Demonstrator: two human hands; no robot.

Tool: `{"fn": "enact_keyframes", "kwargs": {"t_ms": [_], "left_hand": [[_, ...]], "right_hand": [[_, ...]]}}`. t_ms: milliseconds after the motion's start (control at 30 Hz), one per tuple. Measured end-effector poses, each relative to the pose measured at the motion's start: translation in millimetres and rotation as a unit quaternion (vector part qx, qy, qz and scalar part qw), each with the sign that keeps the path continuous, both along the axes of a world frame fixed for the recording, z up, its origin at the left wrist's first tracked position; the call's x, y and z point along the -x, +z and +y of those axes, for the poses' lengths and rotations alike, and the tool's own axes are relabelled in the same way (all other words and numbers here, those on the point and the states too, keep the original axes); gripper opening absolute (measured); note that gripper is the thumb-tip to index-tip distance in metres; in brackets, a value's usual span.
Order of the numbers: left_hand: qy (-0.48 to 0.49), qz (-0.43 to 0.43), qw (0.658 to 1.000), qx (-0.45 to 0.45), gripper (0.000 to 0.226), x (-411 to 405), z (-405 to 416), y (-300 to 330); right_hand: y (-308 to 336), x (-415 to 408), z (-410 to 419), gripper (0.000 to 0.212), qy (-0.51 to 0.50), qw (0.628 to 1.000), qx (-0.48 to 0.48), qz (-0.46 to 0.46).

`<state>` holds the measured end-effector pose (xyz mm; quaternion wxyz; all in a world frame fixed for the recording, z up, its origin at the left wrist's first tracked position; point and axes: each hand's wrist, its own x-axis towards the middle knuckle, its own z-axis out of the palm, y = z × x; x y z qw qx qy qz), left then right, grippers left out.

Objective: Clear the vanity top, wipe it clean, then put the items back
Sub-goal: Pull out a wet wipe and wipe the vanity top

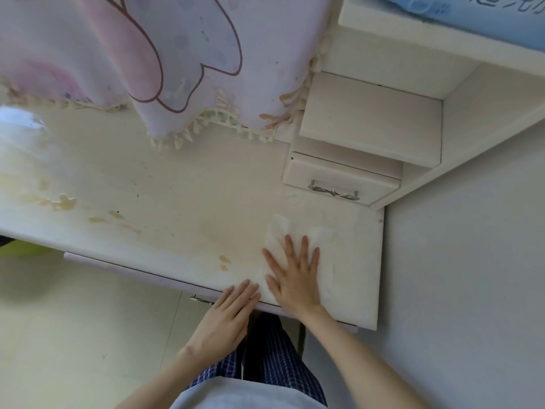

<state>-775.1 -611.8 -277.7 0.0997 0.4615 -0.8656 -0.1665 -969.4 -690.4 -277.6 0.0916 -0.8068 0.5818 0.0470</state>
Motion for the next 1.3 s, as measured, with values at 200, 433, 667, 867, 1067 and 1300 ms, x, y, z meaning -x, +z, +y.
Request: {"fn": "enact_keyframes", "kwargs": {"t_ms": [200, 433, 667, 867, 1067, 1300], "left_hand": [[0.153, -0.001, 0.988, -0.009, 0.047, -42, 2, 14], [0.248, -0.071, 0.965, -0.044, 0.052, -76, 3, 9], [0.216, -0.051, 0.974, -0.05, 0.051, -66, -4, -2], [0.219, -0.039, 0.974, -0.032, 0.053, -64, -1, -5], [0.217, -0.04, 0.974, -0.043, 0.052, -68, 0, -10], [0.244, -0.028, 0.969, -0.032, 0.049, -81, 1, -5]], "right_hand": [[-3, -51, -1, 0.054, 0.1, 0.994, -0.001, -0.043], [-2, -114, -21, 0.05, 0.143, 0.988, -0.011, -0.057], [-4, -2, -58, 0.046, -0.063, 0.997, 0.019, -0.034], [-1, 108, -55, 0.058, -0.22, 0.975, -0.006, 0.009], [-5, 32, -38, 0.055, -0.161, 0.987, 0.014, -0.013], [0, -123, -36, 0.05, 0.107, 0.992, 0.005, -0.067]]}}
